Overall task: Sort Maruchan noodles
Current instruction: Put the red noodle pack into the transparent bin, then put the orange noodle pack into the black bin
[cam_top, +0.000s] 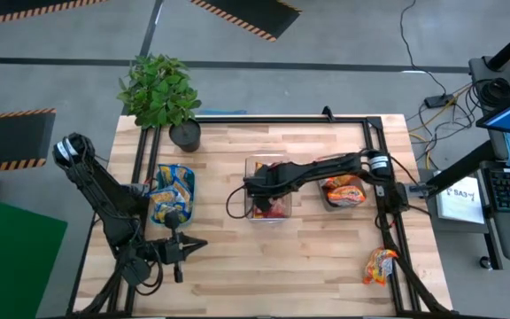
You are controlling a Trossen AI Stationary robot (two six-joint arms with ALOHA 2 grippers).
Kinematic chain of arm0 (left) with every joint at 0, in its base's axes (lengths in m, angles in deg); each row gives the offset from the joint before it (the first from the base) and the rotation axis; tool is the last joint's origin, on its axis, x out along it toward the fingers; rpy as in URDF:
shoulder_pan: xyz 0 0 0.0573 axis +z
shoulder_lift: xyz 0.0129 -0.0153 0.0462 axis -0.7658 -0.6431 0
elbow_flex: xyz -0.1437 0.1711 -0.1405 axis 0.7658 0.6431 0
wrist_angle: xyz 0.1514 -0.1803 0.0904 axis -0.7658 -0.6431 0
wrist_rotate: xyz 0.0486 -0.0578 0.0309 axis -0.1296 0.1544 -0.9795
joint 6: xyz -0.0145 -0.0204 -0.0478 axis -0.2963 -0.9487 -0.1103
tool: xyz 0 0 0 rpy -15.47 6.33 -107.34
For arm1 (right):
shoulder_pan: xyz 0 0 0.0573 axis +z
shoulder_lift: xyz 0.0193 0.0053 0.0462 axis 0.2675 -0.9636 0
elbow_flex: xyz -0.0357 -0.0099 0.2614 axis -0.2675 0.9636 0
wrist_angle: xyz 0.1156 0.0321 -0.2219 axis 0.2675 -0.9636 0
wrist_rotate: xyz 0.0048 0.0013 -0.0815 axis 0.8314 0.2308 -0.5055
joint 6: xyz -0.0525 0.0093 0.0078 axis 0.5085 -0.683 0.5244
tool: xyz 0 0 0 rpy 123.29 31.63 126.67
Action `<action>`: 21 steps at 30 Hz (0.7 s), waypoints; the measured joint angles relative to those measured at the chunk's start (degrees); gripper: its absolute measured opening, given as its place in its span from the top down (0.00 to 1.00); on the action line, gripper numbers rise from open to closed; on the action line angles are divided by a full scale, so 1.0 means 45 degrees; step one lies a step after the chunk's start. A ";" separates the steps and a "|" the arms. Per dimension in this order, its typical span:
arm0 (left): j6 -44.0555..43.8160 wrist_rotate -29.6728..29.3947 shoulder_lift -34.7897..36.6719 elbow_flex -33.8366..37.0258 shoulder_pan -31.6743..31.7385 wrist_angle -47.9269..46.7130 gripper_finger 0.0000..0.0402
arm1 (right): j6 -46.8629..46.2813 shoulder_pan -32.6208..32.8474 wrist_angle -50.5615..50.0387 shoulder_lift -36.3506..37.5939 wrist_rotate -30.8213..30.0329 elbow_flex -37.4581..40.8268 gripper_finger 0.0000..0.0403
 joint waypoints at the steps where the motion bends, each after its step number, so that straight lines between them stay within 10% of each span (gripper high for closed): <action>1: -0.0070 0.0000 0.0000 0.0000 0.0000 -0.0005 1.00 | -0.0001 0.0095 0.0037 0.0249 -0.0005 -0.0168 0.97; 15: -0.0178 0.0005 0.0000 0.0001 0.0010 -0.0030 1.00 | -0.1599 0.3670 -0.0032 0.2735 0.1206 -0.1643 0.97; 21: -0.0187 0.0005 0.0000 0.0005 0.0010 -0.0039 1.00 | -0.4076 0.5528 -0.0212 0.2680 0.4185 -0.1334 0.97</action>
